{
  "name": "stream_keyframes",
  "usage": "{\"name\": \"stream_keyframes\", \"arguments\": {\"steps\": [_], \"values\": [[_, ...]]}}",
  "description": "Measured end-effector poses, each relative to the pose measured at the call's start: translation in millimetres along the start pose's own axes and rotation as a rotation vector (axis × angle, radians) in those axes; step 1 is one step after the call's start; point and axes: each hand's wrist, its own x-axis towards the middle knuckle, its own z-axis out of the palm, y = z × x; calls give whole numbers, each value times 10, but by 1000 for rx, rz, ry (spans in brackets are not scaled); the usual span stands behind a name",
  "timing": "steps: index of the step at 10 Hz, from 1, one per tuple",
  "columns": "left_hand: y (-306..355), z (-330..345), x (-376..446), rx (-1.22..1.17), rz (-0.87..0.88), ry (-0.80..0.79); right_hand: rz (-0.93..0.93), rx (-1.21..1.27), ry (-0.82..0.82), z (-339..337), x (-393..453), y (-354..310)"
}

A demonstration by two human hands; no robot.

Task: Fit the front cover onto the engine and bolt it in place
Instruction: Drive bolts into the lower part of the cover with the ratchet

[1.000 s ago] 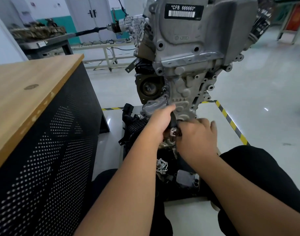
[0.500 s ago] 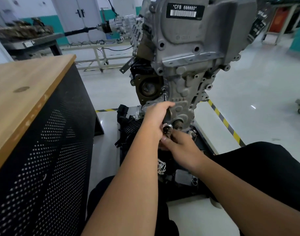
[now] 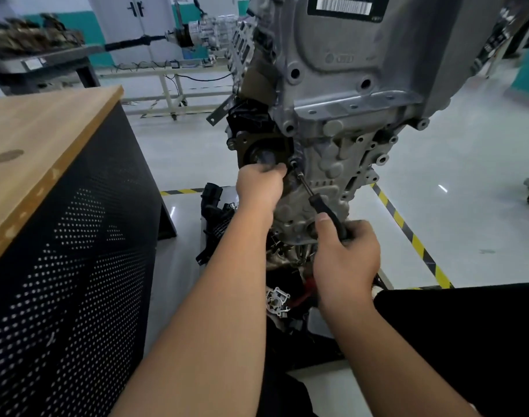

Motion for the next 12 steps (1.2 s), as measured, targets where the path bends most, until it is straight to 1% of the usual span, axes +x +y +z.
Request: {"name": "stream_keyframes", "arguments": {"steps": [1,2,3,4,5,6,7,8,9,10,11,12], "values": [[-61,80,47,-34,62,40,319,417,-47,98,-58,-46],[-103,173,54,-13,164,74,315,443,-39,106,-85,-64],[-116,197,98,-46,180,77,-154,-151,17,27,-70,6],[-102,220,118,-133,95,72,-530,-608,31,-72,1,124],[-56,231,116,-179,-52,44,-416,-456,6,-86,17,119],[10,245,120,-260,-163,28,355,414,-123,-16,20,29],[71,286,100,-255,-181,62,709,803,-255,-54,55,-14],[87,303,108,-280,-250,53,-63,-142,-194,-212,146,24],[81,297,131,-384,-347,7,-612,-754,-83,-290,324,-20],[51,295,148,-417,-409,-42,-324,-430,-122,-284,330,-44],[70,281,149,-412,-432,-150,187,86,-194,-214,247,-75],[88,278,164,-367,-428,-173,739,699,-341,-172,188,-152]]}}
